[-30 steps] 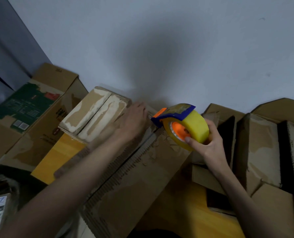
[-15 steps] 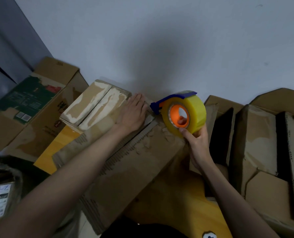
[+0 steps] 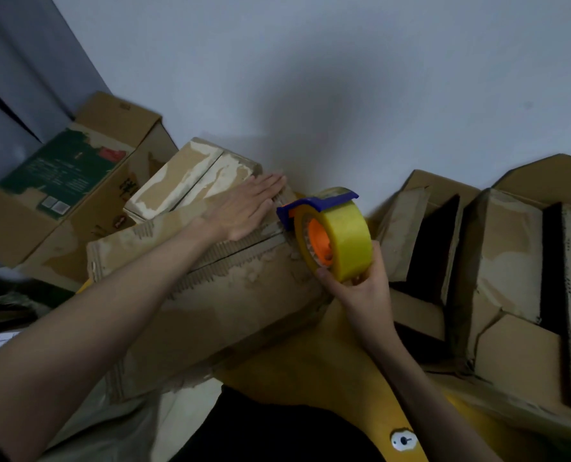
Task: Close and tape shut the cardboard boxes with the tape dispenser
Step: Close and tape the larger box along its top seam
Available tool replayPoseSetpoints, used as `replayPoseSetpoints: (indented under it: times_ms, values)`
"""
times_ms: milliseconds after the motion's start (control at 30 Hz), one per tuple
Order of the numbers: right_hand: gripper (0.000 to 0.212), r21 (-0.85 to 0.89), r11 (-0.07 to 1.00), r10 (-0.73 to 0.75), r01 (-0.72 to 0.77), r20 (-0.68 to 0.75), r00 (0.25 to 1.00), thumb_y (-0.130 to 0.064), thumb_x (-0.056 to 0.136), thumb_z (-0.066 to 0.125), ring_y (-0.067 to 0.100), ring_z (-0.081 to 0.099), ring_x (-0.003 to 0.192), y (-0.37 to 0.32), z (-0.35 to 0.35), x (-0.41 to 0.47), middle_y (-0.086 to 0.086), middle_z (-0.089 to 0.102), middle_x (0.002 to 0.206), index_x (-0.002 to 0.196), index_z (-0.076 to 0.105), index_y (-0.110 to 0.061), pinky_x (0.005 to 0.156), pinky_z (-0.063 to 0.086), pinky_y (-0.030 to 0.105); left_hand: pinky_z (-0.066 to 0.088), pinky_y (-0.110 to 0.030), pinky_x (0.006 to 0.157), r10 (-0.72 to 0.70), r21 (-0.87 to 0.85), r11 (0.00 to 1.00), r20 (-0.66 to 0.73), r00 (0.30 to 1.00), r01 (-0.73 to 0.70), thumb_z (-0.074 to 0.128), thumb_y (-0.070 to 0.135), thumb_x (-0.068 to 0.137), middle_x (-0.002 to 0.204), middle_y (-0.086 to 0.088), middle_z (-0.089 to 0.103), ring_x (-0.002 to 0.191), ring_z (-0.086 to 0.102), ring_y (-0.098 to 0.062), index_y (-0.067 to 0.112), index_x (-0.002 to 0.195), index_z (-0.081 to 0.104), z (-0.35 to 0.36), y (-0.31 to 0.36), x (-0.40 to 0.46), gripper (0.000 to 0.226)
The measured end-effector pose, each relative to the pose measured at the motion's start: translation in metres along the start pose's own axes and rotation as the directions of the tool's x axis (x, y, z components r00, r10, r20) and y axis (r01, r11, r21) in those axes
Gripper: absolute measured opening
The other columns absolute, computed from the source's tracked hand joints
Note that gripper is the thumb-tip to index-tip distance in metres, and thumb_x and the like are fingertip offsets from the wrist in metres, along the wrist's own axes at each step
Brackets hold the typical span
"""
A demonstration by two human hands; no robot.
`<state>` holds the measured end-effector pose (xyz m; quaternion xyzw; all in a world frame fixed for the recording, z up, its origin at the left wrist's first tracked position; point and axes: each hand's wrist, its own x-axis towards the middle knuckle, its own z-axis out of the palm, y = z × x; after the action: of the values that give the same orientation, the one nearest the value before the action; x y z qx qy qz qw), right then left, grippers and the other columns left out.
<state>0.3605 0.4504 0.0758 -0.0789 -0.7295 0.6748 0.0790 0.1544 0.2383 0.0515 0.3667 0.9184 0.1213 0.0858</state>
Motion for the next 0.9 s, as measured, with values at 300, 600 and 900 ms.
replayPoseSetpoints:
  times_ms: [300, 600, 900]
  values:
    - [0.052, -0.059, 0.998, 0.004, 0.0, 0.069, 0.998, -0.015, 0.082, 0.08, -0.01, 0.059, 0.1, -0.017, -0.015, -0.014, -0.012, 0.057, 0.115, 0.116, 0.045, -0.035, 0.076, 0.05, 0.01, -0.002, -0.029, 0.125, -0.013, 0.032, 0.999, 0.016, 1.0, 0.012, 0.007, 0.043, 0.103, 0.169, 0.005, 0.002, 0.154, -0.002, -0.006, 0.023, 0.162, 0.007, -0.002, 0.004, -0.001, 0.063]
    - [0.05, -0.062, 0.998, -0.01, 0.009, -0.015, 1.0, -0.033, 0.075, 0.083, -0.007, 0.06, 0.093, -0.029, -0.033, -0.037, -0.012, 0.058, 0.108, 0.111, 0.049, -0.036, 0.07, 0.051, 0.012, -0.003, -0.028, 0.123, -0.004, 0.063, 0.998, 0.003, 1.0, 0.004, 0.018, 0.032, 0.111, 0.169, 0.005, 0.003, 0.155, 0.001, -0.009, 0.022, 0.162, 0.008, -0.002, 0.008, 0.0, 0.053]
    - [0.058, -0.116, 0.993, -0.024, 0.021, -0.02, 1.0, -0.053, 0.066, 0.079, 0.019, 0.063, 0.089, -0.027, -0.057, -0.078, -0.007, 0.06, 0.098, 0.105, 0.051, -0.02, 0.067, 0.055, 0.044, -0.002, -0.031, 0.125, 0.006, 0.077, 0.997, 0.025, 1.0, -0.008, 0.017, 0.033, 0.111, 0.169, 0.005, 0.0, 0.155, 0.001, -0.01, 0.022, 0.162, 0.007, -0.004, 0.009, -0.002, 0.054]
